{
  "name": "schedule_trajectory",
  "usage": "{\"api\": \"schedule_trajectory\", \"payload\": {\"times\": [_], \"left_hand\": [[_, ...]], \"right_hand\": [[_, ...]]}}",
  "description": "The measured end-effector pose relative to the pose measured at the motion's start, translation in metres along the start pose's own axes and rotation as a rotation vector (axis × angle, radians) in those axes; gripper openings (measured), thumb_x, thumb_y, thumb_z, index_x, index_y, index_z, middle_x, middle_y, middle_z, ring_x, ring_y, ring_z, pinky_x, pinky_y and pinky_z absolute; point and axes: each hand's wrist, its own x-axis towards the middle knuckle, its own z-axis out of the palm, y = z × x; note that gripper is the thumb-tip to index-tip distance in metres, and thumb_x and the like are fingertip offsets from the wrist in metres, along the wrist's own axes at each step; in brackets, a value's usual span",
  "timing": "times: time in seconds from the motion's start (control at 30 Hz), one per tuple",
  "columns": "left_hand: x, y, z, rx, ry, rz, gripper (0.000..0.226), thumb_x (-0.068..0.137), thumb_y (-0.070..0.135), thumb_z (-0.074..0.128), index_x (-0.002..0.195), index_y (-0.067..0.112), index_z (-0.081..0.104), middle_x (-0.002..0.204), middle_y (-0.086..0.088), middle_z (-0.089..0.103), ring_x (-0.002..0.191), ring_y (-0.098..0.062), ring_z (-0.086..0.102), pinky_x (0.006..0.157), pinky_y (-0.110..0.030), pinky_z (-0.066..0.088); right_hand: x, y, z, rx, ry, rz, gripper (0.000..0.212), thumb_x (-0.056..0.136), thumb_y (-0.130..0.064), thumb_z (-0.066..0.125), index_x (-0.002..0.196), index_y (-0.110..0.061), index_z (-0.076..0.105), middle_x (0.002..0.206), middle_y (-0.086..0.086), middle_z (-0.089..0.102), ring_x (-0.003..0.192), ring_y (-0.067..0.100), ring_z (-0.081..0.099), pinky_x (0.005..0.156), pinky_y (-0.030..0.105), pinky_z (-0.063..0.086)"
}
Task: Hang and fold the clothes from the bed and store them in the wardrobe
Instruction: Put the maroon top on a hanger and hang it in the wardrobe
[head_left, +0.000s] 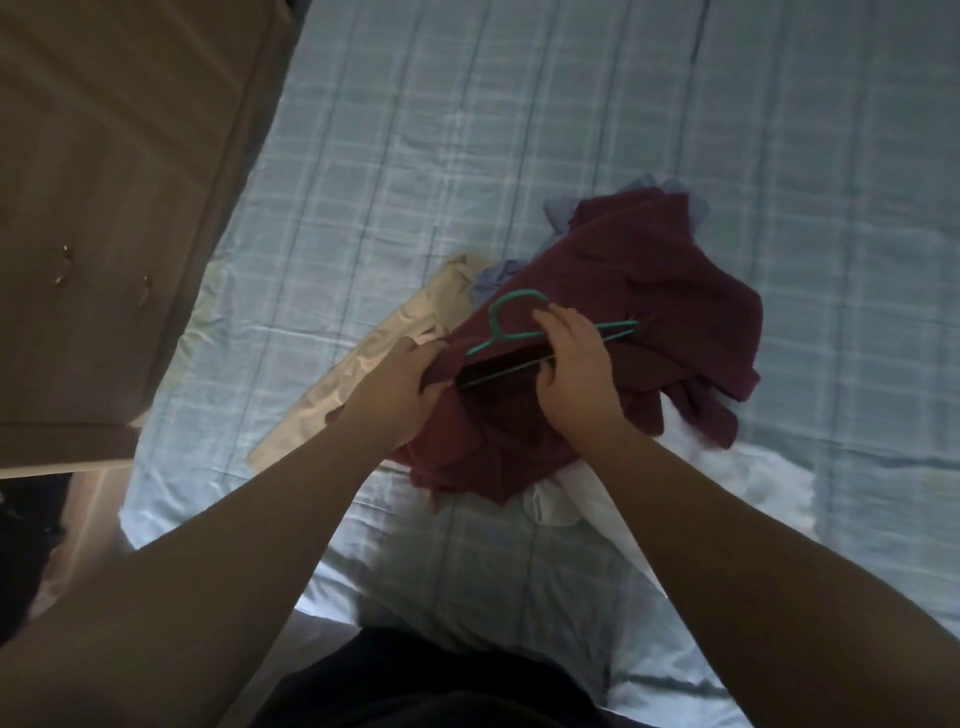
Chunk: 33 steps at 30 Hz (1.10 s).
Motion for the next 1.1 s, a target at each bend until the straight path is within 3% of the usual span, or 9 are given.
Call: {"api": "schedule_trajectory", "payload": {"times": [0.07,0.23,0.33,0.43,0.57,0.67,0.8,0.97,1.1], "left_hand": [[-0.003,-0.005,-0.007,-0.036,0.015,-0.023,0.046,0.088,0.022,0.069,0.133,0.021,0.059,0.113,-0.008,0.057,0.108,-0.025,0.056,0.096,-0.033,0.042],[-0.005,-0.025,-0.014,-0.161,0.005,-0.062,0.042,0.085,0.011,0.071,0.125,0.021,0.064,0.112,0.004,0.064,0.106,-0.015,0.058,0.089,-0.022,0.038],[-0.001,-0.036,-0.005,-0.171,0.05,-0.086,0.042,0.083,0.009,0.07,0.123,0.019,0.064,0.11,0.003,0.064,0.101,-0.008,0.056,0.089,-0.021,0.038],[0.0,-0.037,0.007,-0.19,0.112,-0.03,0.045,0.075,0.014,0.066,0.12,0.017,0.065,0.103,0.006,0.062,0.095,0.004,0.051,0.084,-0.005,0.034],[0.006,-0.037,0.015,-0.204,0.103,-0.135,0.043,0.074,0.017,0.074,0.117,0.014,0.066,0.103,0.002,0.066,0.096,-0.016,0.061,0.084,-0.022,0.04],[0.01,-0.036,0.016,-0.256,0.075,-0.174,0.05,0.073,0.022,0.072,0.121,0.011,0.063,0.11,-0.006,0.068,0.102,-0.022,0.061,0.093,-0.034,0.045],[0.012,-0.041,0.013,-0.25,0.097,-0.182,0.042,0.08,0.006,0.075,0.12,0.01,0.062,0.108,-0.004,0.066,0.103,-0.025,0.062,0.091,-0.031,0.042],[0.012,-0.047,0.013,-0.241,0.044,-0.147,0.043,0.083,0.007,0.073,0.124,0.01,0.063,0.115,-0.011,0.067,0.109,-0.026,0.06,0.099,-0.036,0.043],[0.007,-0.05,0.01,-0.29,0.049,-0.137,0.044,0.086,0.006,0.07,0.129,0.014,0.061,0.118,-0.002,0.064,0.111,-0.017,0.056,0.097,-0.025,0.036]], "right_hand": [[-0.01,0.006,-0.006,0.023,0.106,0.158,0.071,0.072,0.007,0.054,0.141,-0.007,0.048,0.148,0.013,0.045,0.139,0.03,0.037,0.117,0.041,0.028],[-0.02,0.021,-0.013,0.198,0.22,0.447,0.06,0.072,0.009,0.051,0.131,0.001,0.05,0.135,0.021,0.049,0.129,0.035,0.045,0.115,0.042,0.03],[-0.017,0.034,-0.017,0.169,0.146,0.477,0.058,0.074,0.008,0.051,0.131,0.001,0.053,0.13,0.021,0.054,0.125,0.034,0.049,0.112,0.039,0.032],[-0.008,0.049,-0.022,0.098,0.094,0.389,0.058,0.073,0.011,0.052,0.13,0.002,0.056,0.131,0.021,0.056,0.127,0.035,0.048,0.114,0.039,0.03],[0.009,0.07,-0.023,-0.085,-0.057,0.266,0.065,0.077,0.005,0.057,0.14,-0.002,0.049,0.144,0.02,0.047,0.138,0.037,0.037,0.119,0.039,0.022],[0.02,0.077,-0.018,-0.109,-0.106,0.3,0.059,0.08,-0.003,0.06,0.138,-0.003,0.049,0.14,0.019,0.049,0.134,0.037,0.04,0.115,0.041,0.028],[0.033,0.081,-0.014,-0.045,-0.055,0.481,0.049,0.083,-0.013,0.063,0.13,-0.01,0.049,0.128,0.018,0.056,0.122,0.039,0.048,0.103,0.043,0.039],[0.045,0.095,-0.007,-0.216,-0.211,0.459,0.061,0.086,-0.021,0.069,0.138,-0.005,0.044,0.13,0.025,0.05,0.121,0.045,0.048,0.104,0.047,0.039],[0.051,0.096,-0.009,-0.257,-0.166,0.458,0.036,0.091,-0.02,0.06,0.121,-0.001,0.057,0.118,0.029,0.056,0.111,0.047,0.053,0.097,0.046,0.041]]}}
